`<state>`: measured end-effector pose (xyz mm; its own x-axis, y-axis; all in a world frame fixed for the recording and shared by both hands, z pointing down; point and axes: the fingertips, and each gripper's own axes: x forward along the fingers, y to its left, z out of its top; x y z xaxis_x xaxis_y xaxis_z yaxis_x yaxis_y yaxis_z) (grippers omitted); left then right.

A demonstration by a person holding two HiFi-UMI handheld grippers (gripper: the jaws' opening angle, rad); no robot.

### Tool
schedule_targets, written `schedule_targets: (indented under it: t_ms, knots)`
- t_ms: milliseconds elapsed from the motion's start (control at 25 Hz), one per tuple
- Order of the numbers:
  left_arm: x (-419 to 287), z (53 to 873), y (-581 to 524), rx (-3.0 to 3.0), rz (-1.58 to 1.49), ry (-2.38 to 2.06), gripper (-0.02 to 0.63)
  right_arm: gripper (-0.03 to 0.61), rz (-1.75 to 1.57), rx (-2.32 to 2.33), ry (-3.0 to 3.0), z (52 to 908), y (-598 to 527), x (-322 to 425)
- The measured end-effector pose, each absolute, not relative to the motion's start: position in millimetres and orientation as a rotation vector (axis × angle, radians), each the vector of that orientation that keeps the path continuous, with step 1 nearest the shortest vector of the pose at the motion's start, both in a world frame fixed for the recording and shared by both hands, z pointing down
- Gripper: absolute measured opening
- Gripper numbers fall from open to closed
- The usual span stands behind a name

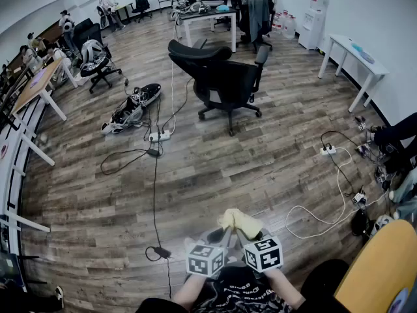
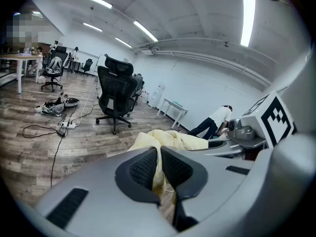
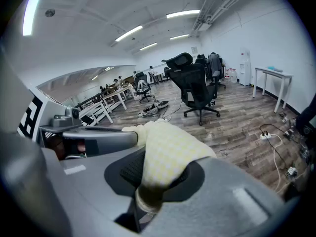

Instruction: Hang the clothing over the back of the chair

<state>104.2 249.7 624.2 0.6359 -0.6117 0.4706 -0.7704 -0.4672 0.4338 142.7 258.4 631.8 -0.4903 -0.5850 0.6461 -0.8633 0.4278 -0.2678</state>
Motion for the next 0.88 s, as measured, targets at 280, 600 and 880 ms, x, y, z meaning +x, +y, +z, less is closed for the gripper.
schedule_targets:
  t_ms: [280, 600, 880]
  knots:
    - [104, 625, 255, 2.241, 0.342, -1.061, 0.024, 0.067, 0.808, 1.191, -2.217, 636, 263, 137]
    - [91, 634, 251, 2.203, 0.35, -1.035, 0.024, 0.069, 0.935, 1.2, -2.186, 646, 257, 128]
    - [78, 640, 204, 2.201, 0.335, -0.964, 0.025, 0.071, 0.967, 1.263, -2.141, 650, 215, 116]
